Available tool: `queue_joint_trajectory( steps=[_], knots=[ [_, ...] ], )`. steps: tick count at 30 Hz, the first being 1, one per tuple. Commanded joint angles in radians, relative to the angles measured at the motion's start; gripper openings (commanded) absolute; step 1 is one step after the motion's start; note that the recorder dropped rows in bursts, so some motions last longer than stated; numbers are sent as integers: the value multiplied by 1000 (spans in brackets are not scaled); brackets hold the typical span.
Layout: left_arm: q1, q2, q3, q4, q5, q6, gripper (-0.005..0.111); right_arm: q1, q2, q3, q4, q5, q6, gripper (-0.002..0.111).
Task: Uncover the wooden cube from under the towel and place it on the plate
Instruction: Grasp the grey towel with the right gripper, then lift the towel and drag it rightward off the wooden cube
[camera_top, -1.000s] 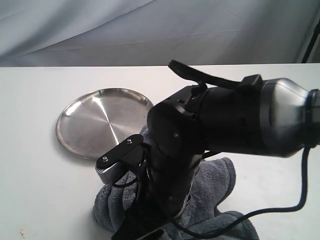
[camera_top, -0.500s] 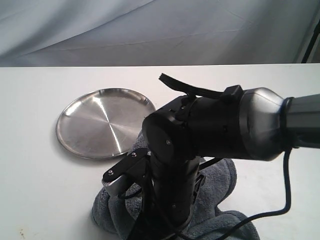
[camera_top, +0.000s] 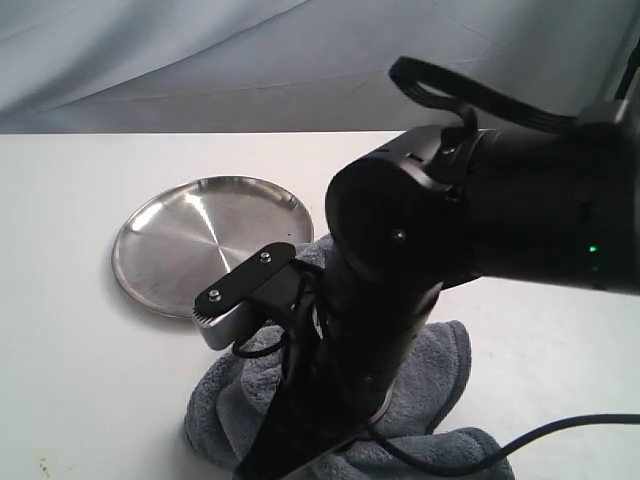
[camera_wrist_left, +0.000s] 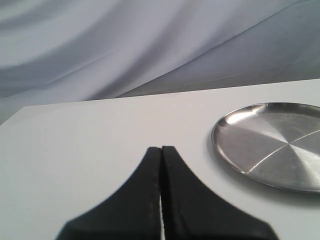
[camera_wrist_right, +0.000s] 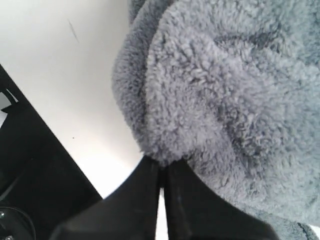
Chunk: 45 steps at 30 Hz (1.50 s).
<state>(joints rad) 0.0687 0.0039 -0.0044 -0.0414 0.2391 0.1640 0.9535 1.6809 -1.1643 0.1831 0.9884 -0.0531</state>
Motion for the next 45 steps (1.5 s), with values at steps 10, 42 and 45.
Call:
queue_joint_trajectory(
  steps=[10, 42, 45],
  knots=[
    [2, -4, 4, 0, -14, -3, 0, 3, -133, -2, -183, -19, 32, 0],
    [2, -4, 4, 4, -14, -3, 0, -161, -157, -2, -715, -145, 267, 0],
    [2, -4, 4, 4, -14, -3, 0, -183, -143, -2, -713, -145, 269, 0]
  ],
)
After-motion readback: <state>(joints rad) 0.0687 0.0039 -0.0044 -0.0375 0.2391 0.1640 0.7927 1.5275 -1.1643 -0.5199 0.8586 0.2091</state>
